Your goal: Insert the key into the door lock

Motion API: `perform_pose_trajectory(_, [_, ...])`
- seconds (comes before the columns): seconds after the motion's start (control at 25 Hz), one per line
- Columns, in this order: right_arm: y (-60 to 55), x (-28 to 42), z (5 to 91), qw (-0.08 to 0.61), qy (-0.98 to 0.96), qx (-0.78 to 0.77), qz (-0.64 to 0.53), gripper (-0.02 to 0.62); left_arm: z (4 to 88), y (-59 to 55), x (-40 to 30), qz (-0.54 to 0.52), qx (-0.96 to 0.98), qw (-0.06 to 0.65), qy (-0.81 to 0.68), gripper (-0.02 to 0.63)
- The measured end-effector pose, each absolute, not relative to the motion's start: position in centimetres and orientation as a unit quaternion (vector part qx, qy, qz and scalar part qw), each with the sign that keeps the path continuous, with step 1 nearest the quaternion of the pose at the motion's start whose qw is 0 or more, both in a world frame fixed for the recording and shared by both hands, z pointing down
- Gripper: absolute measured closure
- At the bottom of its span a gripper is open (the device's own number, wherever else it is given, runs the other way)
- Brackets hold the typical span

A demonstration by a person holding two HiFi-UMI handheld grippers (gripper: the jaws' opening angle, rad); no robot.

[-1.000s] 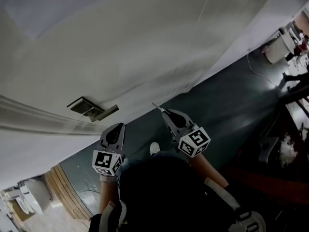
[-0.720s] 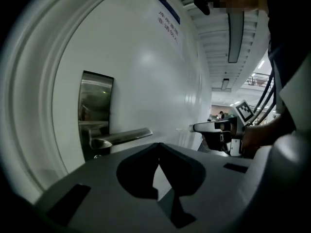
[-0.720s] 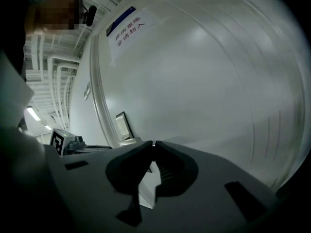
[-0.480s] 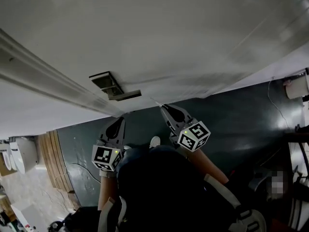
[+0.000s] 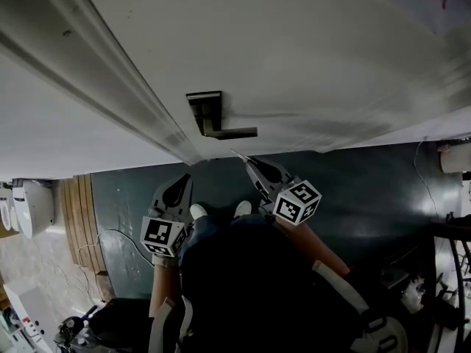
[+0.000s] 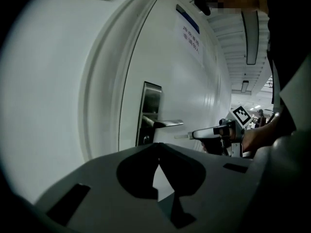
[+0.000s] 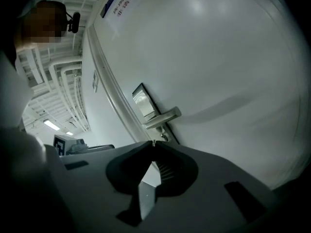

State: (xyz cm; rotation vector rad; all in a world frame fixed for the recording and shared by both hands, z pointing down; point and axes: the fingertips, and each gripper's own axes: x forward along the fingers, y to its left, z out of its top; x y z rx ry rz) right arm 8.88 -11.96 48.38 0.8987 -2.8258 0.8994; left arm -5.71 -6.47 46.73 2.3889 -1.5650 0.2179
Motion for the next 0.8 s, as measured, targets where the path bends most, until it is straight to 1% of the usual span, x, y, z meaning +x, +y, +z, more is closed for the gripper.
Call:
perform_pose_trajectory(0.32, [-12.0,3.5,50.4,0.014,-0.898,0.306,0.317,0.563,47.8,-5.6,-10.9,0.081,0.834,0.143,-0.526,0.598])
perform_pose_trajectory(0.6, [-12.7,0.9,52.0,-0.039,-0.861,0.345,0.371,0.563,48.8,-4.9,-14.2,0.08,0.849,0.145,-0.501,0.598])
perform_pose_trajectory(0.8, [-13.7,0.6,53.3,-0.093,-0.819,0.385,0.416,0.563,49.1,-4.9,-16.1,0.084,0.856,0.139,-0.491,0.598])
